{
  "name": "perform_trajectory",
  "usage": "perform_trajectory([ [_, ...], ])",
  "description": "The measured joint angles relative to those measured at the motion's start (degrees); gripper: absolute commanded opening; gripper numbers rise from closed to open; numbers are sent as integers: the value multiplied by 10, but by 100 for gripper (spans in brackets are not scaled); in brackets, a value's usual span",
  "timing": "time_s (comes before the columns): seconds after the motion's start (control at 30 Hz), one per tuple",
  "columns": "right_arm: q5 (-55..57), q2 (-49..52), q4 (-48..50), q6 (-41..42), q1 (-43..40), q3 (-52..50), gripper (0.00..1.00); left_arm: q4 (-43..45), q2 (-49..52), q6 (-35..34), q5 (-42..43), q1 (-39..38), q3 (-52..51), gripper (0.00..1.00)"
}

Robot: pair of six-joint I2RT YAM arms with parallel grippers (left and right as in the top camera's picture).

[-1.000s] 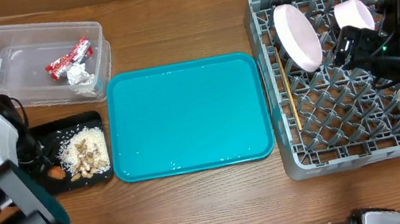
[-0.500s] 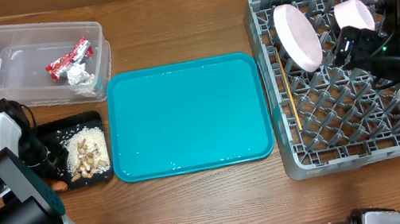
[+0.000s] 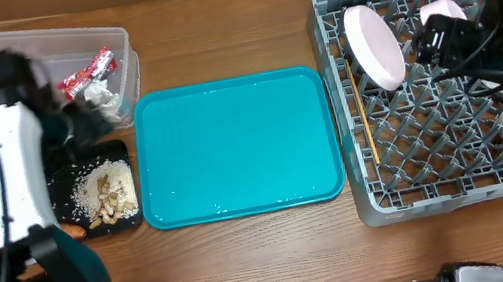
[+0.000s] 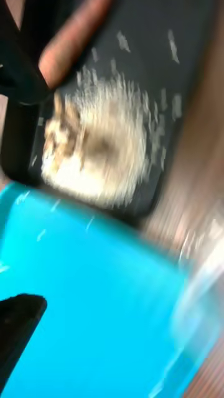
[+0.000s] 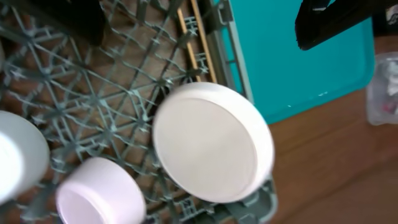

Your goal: Sort waste into correct bins and load items into the dishwasher

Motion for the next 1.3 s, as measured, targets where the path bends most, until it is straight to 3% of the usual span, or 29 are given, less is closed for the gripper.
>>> perform_trajectory([
  [0.2,-24,39,-52,-23,33,0,100,-109,-15,70,34,-121,10,100],
  [0.43,-30,105,-155,-35,40,-2,96,-214,-15,82,41,-149,10,100],
  [0.6,-30,103,-193,-48,40,-2,93,-181,-54,82,41,-149,-19,100],
  [0.7,-30,90,-186,-52,40,-5,94,-131,-139,82,40,-150,-65,100],
  [0.83,-30,21,-119,-56,40,-40,100,-47,-301,82,40,-161,-149,100],
  [1.07,-19,-259,35,-55,40,-216,100,57,-617,76,10,-164,-313,100],
  [1.2,10,-412,78,-51,41,-317,100,81,-733,70,1,-164,-362,100],
  [1.3,22,-472,68,-49,41,-350,100,87,-774,69,1,-164,-367,100],
])
